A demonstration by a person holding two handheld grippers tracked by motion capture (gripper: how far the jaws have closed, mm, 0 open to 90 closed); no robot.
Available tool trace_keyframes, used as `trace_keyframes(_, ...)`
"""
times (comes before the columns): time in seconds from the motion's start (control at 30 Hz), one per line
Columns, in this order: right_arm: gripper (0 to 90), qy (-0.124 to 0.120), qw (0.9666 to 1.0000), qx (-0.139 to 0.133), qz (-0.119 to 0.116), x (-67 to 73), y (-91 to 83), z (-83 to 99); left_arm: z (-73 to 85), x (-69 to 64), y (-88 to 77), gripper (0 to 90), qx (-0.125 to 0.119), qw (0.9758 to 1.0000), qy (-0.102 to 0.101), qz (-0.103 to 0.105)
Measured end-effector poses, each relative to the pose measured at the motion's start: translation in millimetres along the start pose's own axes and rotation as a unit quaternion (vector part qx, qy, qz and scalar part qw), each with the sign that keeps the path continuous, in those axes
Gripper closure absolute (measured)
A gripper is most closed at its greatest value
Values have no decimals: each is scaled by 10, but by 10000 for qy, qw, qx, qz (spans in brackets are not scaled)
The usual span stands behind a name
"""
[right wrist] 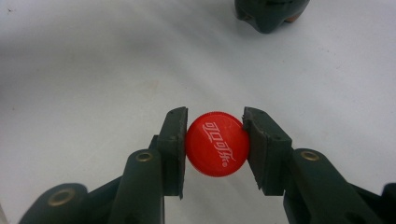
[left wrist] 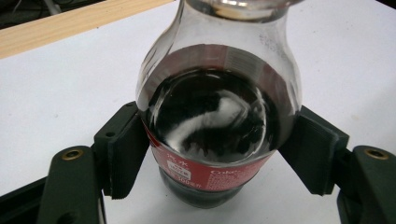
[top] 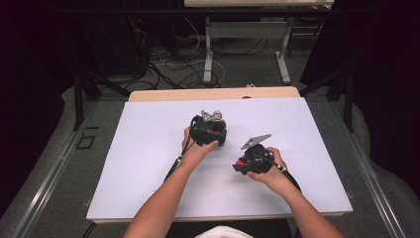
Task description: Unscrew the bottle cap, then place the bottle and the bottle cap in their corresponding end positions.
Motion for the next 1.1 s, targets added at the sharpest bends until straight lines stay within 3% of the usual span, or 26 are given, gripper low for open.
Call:
trace_keyframes(0.33,609,-10,10000,18,-4,3,27,-6,-18,24,-141,99,-107,9994,-290,154)
trace_keyframes(0.53,608,36,10000,16,-16,0,24,-8,7,23,-287,6,-180,9992,-289,230)
trace_keyframes(0.83,609,20,9999,112,-52,35,66,-57,102,43,-566,5,-199,9989,-349,233)
trace_keyframes(0.87,608,-30,10000,-6,-79,43,93,-88,118,46,-594,5,-176,9990,-353,229)
trace_keyframes(0.97,608,-26,9999,120,-119,74,97,-108,172,58,-666,5,-100,9992,-320,215)
trace_keyframes(1.1,609,-35,9999,20,-130,89,137,-177,209,57,-775,5,-232,9981,-458,329)
Point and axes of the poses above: each handheld gripper's, and its own axes: y roughly forward along the jaws, z roughly out of its underside, x roughly to its left, the point moved 10 cm from there along y, roughly forward along the jaws, and after that the axes turned 1 degree about z, right-handed, at the moved point
